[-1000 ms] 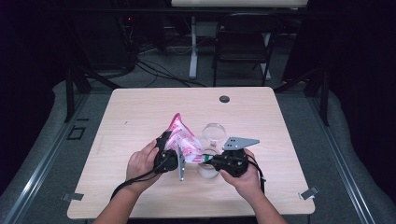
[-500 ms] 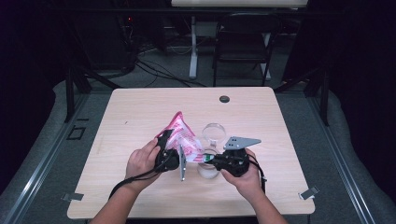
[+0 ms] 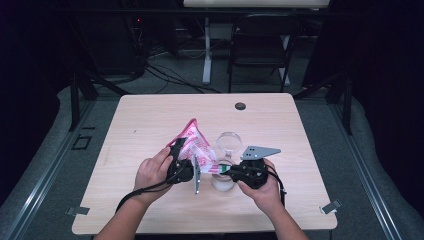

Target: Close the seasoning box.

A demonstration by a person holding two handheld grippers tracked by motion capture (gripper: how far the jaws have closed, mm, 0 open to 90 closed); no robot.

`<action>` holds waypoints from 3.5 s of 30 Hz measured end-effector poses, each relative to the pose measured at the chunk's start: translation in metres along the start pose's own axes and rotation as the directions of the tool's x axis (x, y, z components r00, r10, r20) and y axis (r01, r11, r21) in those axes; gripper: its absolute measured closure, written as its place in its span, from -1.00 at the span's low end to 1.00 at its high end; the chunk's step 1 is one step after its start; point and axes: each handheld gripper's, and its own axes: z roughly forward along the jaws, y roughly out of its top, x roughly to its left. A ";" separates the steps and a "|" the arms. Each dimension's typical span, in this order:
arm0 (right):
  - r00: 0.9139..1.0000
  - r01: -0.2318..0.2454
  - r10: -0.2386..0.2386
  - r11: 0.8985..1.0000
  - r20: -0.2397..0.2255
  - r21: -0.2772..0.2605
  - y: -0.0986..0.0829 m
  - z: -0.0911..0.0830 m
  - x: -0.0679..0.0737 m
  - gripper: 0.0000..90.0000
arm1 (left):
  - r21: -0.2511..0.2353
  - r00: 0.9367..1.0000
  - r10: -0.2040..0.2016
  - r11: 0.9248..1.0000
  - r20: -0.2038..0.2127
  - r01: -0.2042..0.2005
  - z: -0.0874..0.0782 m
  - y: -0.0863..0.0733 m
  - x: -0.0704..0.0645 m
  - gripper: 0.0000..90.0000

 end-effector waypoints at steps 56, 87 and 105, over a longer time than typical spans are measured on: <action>1.000 -0.019 0.019 1.000 0.025 0.008 -0.004 -0.003 -0.010 0.97 | -0.021 0.997 0.070 0.997 -0.043 -0.071 0.000 0.013 0.004 0.45; 0.999 -0.021 0.020 1.000 0.026 0.018 -0.005 -0.006 -0.011 0.99 | -0.036 0.994 0.085 0.996 -0.066 -0.087 0.004 0.020 0.005 0.47; 1.000 -0.006 0.005 0.999 0.020 0.052 -0.006 -0.004 -0.011 1.00 | -0.040 0.994 0.069 0.997 -0.085 -0.072 0.003 0.023 0.011 0.48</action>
